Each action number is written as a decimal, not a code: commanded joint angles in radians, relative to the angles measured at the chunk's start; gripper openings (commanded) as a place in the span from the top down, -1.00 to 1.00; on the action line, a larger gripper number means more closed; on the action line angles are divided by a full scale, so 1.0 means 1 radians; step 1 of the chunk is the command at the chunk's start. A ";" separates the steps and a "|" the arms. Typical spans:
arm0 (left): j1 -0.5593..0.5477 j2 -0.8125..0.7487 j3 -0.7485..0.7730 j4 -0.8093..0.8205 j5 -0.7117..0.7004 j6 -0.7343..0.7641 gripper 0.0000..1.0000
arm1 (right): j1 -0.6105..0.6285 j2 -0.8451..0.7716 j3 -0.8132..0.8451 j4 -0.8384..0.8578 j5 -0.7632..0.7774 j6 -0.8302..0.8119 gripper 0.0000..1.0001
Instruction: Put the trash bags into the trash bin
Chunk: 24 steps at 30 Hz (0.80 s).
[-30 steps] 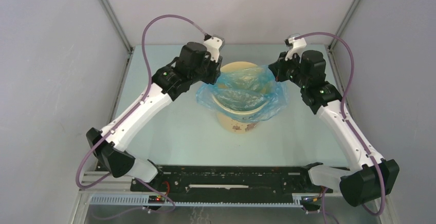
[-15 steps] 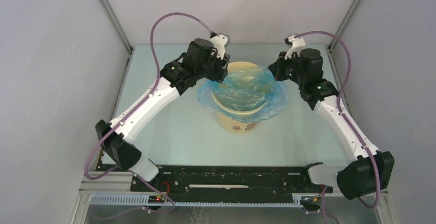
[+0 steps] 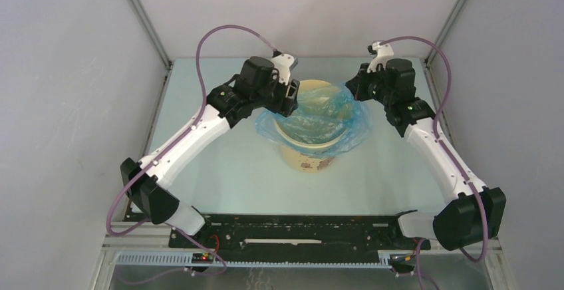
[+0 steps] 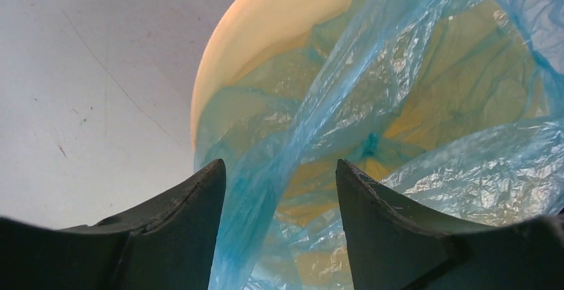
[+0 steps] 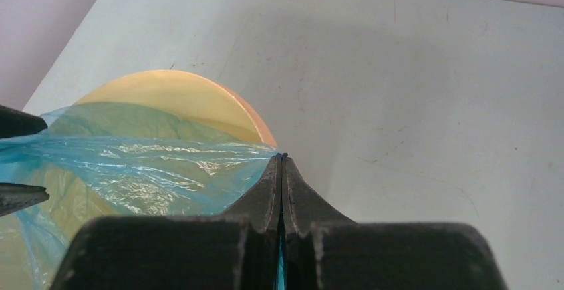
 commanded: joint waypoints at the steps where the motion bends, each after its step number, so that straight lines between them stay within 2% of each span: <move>1: 0.006 -0.042 -0.027 0.040 -0.006 0.010 -0.25 | -0.009 0.004 0.046 0.040 -0.001 0.023 1.00; 6: 0.041 -0.025 0.002 0.046 -0.083 -0.035 0.36 | -0.012 0.018 0.047 0.051 -0.007 0.034 1.00; 12: 0.107 0.018 0.060 0.058 -0.078 -0.099 0.75 | -0.020 0.059 0.069 0.077 0.023 0.054 1.00; 14: 0.133 0.039 0.081 0.065 -0.045 -0.131 0.82 | -0.027 0.082 0.076 0.089 0.030 0.081 1.00; 24: 0.229 0.148 0.116 0.091 0.094 -0.297 0.89 | -0.053 0.187 0.134 0.071 0.045 0.136 1.00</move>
